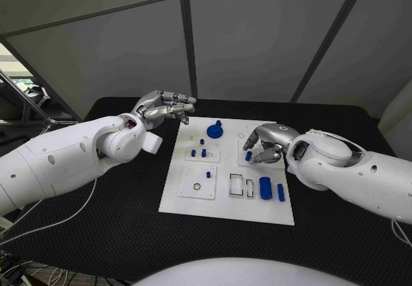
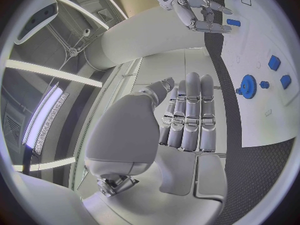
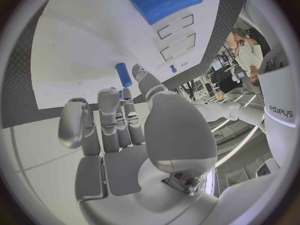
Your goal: Assemble the parts on the task board
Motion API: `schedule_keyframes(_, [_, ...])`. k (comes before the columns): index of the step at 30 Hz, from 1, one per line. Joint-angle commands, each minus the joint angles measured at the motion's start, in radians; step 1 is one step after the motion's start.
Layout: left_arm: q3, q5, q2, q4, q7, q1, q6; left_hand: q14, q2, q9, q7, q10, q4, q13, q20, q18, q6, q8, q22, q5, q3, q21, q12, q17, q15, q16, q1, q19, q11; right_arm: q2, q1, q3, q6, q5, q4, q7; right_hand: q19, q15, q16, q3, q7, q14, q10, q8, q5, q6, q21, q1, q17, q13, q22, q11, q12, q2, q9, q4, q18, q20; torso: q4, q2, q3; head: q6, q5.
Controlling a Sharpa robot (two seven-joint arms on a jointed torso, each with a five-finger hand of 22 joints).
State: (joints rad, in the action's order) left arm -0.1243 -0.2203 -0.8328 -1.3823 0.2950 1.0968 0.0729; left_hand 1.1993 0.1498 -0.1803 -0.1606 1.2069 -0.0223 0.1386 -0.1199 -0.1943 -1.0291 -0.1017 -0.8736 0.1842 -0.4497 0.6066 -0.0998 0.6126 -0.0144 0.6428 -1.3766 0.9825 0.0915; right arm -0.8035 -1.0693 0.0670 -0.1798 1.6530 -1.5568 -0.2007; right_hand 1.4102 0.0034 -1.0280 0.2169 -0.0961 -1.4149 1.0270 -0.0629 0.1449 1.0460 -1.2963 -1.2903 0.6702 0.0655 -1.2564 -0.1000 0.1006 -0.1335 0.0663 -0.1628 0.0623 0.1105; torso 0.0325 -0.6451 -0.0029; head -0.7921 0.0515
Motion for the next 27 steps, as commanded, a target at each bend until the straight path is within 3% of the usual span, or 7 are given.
schedule_keyframes(1, [-0.001, 0.005, 0.000, -0.002, 0.001, 0.001, -0.012, 0.003, -0.008, -0.001, -0.005, -0.002, 0.001, 0.001, -0.004, 0.013, 0.000, 0.007, 0.001, -0.007, 0.005, -0.004, -0.002, -0.001, -0.005, -0.006, 0.001, 0.005, 0.004, 0.006, -0.002, 0.001, 0.053, 0.010, 0.007, -0.008, 0.004, 0.003, -0.002, -0.001, 0.001, -0.009, 0.007, -0.002, -0.005, 0.000, -0.004, -0.011, 0.004, 0.001, -0.010, 0.002, 0.013, 0.010, 0.000, 0.007, 0.016, 0.002, 0.0016, 0.000, -0.0009, -0.001, 0.001])
schedule_keyframes(10, [-0.001, 0.005, -0.001, 0.000, 0.001, 0.001, -0.012, 0.003, -0.009, -0.002, -0.005, -0.003, 0.001, 0.002, -0.004, 0.013, 0.000, 0.007, 0.001, -0.008, 0.006, -0.005, -0.002, -0.001, -0.005, -0.006, 0.001, 0.004, 0.004, 0.018, -0.002, 0.001, 0.053, 0.012, 0.015, 0.001, 0.055, -0.024, -0.082, 0.064, -0.027, -0.043, 0.154, -0.009, 0.002, 0.054, -0.087, -0.009, 0.101, 0.003, -0.100, 0.035, 0.043, 0.079, 0.002, 0.020, -0.006, -0.020, -0.0003, 0.000, -0.0006, -0.004, 0.002])
schedule_keyframes(20, [-0.001, 0.005, 0.000, 0.002, 0.002, 0.001, -0.013, 0.003, -0.009, -0.002, -0.005, -0.003, 0.001, 0.002, -0.004, 0.013, 0.000, 0.007, 0.002, -0.008, 0.006, -0.005, -0.002, -0.001, -0.005, -0.007, 0.001, 0.004, 0.005, 0.024, -0.002, 0.001, 0.063, 0.015, 0.019, -0.004, 0.079, -0.045, -0.129, 0.126, -0.007, -0.051, 0.251, -0.026, 0.001, 0.127, -0.132, -0.011, 0.157, 0.007, -0.151, 0.061, 0.032, 0.113, 0.011, 0.021, -0.019, -0.040, 0.0001, 0.000, -0.0004, -0.009, 0.000])
schedule_keyframes(27, [-0.001, 0.005, 0.001, 0.004, 0.001, 0.001, -0.013, 0.003, -0.010, -0.002, -0.005, -0.003, 0.001, 0.002, -0.004, 0.013, 0.000, 0.008, 0.002, -0.008, 0.006, -0.005, -0.002, -0.001, -0.005, -0.007, 0.001, 0.004, 0.005, 0.021, -0.001, 0.001, 0.011, 0.041, 0.012, -0.015, 0.088, -0.053, -0.140, 0.150, -0.001, -0.050, 0.285, -0.029, 0.008, 0.155, -0.150, -0.024, 0.166, 0.010, -0.171, 0.070, 0.017, 0.125, 0.017, 0.009, -0.024, -0.050, -0.0002, 0.001, -0.0001, -0.011, 0.000])
